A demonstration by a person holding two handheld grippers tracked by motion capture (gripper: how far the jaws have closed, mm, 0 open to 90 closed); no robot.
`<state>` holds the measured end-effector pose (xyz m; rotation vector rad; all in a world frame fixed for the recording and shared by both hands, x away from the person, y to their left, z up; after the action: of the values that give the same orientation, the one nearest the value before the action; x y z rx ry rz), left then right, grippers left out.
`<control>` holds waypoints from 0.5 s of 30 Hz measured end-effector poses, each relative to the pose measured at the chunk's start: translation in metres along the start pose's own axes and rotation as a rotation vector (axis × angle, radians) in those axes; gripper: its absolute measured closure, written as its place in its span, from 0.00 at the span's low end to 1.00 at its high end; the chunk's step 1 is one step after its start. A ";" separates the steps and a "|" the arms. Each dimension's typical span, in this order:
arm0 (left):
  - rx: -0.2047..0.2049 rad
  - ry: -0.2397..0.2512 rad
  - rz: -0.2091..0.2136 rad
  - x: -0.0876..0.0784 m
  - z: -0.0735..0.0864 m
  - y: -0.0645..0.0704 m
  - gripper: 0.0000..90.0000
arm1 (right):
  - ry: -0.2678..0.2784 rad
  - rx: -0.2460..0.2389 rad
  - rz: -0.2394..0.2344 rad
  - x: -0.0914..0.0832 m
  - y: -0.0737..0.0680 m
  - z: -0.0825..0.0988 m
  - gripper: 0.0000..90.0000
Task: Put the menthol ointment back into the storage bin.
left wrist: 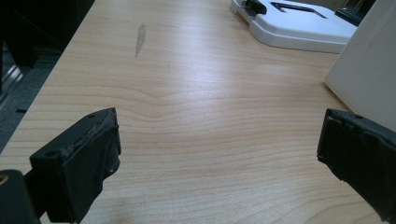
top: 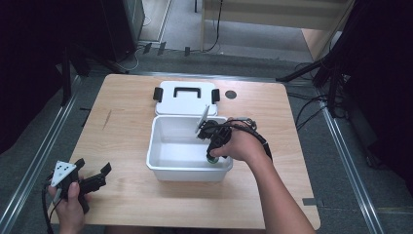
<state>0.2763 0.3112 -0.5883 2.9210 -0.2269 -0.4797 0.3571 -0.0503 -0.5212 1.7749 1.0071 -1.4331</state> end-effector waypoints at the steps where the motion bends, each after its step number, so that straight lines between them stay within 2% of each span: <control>1: -0.001 0.000 0.000 0.000 0.000 0.000 0.00 | -0.003 -0.003 -0.001 0.002 -0.001 -0.001 0.57; 6: -0.004 -0.001 0.000 0.000 0.000 0.000 0.00 | -0.013 -0.008 0.006 0.010 -0.002 -0.003 0.57; 12: -0.003 -0.005 0.001 0.001 0.000 0.000 0.00 | -0.020 -0.012 0.028 0.012 -0.002 -0.005 0.57; 15: -0.003 -0.005 0.000 0.001 0.000 0.000 0.00 | -0.024 -0.012 0.009 0.015 -0.006 -0.006 0.57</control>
<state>0.2769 0.3111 -0.5888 2.9176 -0.2265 -0.4870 0.3567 -0.0402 -0.5345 1.7473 0.9920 -1.4367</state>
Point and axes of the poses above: each handheld gripper's, and its own axes: x roughly forward along the jaws, z roughly out of its underside, y roughly to its right, the point moved 9 cm from there along x, roughly forward along the jaws, and after that the axes turned 6 degrees about y, right-handed, at the moved point
